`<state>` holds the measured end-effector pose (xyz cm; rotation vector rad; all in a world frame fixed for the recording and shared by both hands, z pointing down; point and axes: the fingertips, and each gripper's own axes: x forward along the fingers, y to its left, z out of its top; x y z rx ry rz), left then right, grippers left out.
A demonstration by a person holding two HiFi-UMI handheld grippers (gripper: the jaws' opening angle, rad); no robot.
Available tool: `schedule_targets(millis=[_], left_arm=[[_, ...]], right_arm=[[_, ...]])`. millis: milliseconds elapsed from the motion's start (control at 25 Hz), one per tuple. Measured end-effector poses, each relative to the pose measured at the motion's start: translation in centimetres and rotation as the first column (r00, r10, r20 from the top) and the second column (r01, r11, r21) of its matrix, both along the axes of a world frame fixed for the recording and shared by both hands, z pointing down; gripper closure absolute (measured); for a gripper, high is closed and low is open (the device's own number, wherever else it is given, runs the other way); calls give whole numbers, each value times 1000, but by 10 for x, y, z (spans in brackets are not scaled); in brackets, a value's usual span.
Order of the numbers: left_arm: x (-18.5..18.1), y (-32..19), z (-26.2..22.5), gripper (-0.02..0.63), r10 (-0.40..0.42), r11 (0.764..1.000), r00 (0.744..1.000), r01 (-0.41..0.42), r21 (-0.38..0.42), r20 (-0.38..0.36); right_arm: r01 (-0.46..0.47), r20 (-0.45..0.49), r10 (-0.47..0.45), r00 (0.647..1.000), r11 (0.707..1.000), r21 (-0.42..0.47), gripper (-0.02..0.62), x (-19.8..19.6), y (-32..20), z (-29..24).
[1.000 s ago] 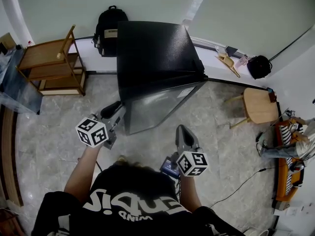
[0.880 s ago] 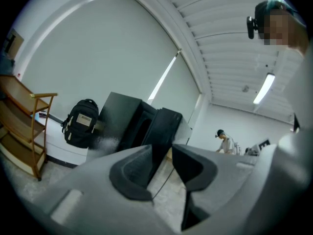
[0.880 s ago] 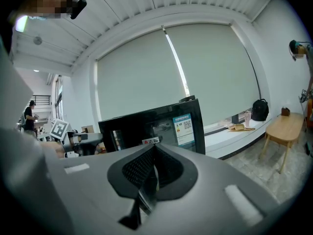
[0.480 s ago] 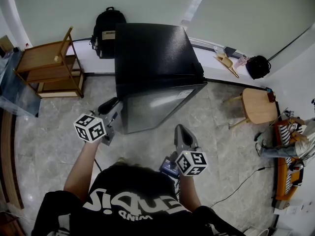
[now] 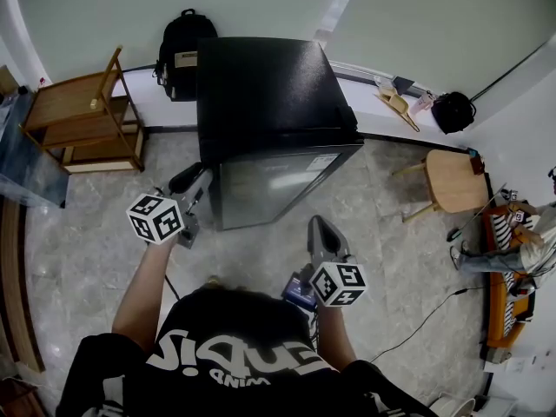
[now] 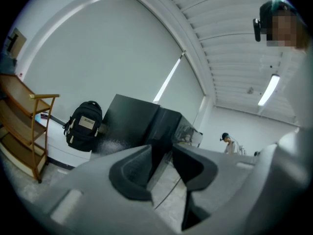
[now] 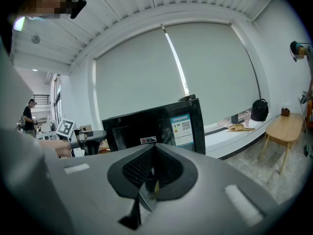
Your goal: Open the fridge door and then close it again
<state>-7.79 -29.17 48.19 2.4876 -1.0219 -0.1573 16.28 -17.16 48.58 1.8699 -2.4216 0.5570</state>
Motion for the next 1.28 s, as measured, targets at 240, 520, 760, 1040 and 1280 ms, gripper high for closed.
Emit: schedule_targets(millis=[240,520,760,1040,1280], left_arm=[[-2,1,1,476,-18,1000,1000,18,-9,2],[3,22,5,491,2,1000,998,-1,-17,60],[9,53,-7,500,21,999,993,-24,23,119],[5,91,-16,515,4,998,983,-16,66,182],[-13,111,-13,531,-77,995,974,63,71,214]], right_arm=[[3,13,-3,1000,1000,-6,598,-2,-3,3],[15,16,-15,1000,1000,-2,598,-1,-3,-1],[50,11,-50,999,999,5,598,-5,0,-9],[104,12,-104,994,995,3,598,-18,5,-9],[130,14,-130,991,991,-9,598,-26,12,-4]])
